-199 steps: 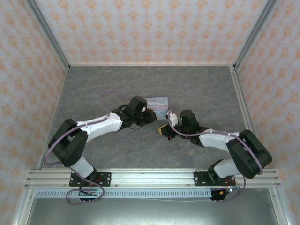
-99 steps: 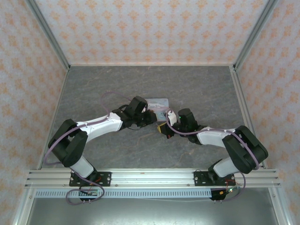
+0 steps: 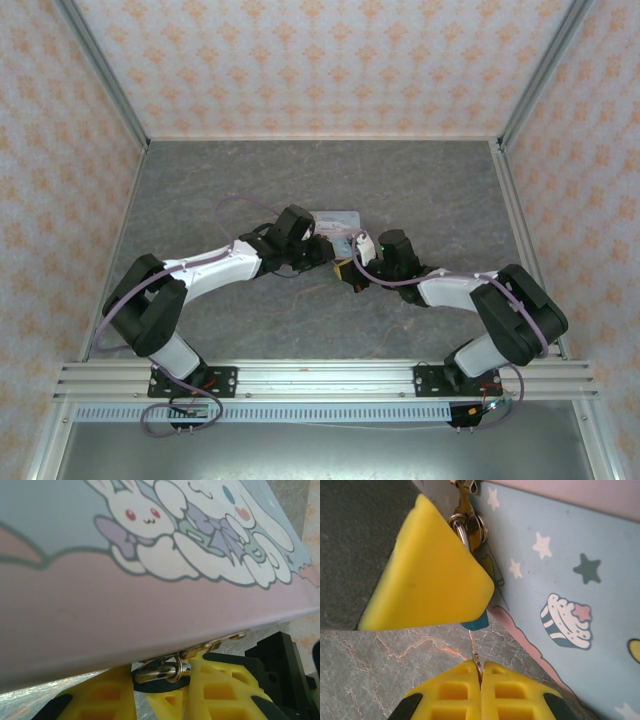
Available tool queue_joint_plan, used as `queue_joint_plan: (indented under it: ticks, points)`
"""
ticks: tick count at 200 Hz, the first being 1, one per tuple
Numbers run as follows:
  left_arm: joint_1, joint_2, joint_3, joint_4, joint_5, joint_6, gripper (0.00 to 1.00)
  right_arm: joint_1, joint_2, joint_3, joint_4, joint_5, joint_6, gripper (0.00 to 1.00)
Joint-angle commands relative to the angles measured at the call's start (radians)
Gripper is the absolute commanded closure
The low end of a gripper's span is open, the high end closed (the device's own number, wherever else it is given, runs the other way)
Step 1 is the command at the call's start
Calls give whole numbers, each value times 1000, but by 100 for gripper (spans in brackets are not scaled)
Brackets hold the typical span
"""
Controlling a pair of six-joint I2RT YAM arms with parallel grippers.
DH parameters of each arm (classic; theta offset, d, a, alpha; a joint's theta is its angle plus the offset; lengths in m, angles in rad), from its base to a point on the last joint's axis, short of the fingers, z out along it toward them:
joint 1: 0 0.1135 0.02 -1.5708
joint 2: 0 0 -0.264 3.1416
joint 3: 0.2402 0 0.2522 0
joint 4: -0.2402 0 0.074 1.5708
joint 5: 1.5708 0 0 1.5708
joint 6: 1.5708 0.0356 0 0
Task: Unlock the padlock with the key
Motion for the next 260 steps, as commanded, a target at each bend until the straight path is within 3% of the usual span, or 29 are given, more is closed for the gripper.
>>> queue_joint_plan:
  ticks: [1,140,260]
  points:
    - [-9,-38,31,10,9,-4,86,5,5,20,54,22,-24,100]
    - [-14,-49,33,31,66,-33,86,3,-18,-16,183,31,-26,100]
    - [-28,-42,35,11,101,-21,86,-66,-8,53,253,-95,-22,100]
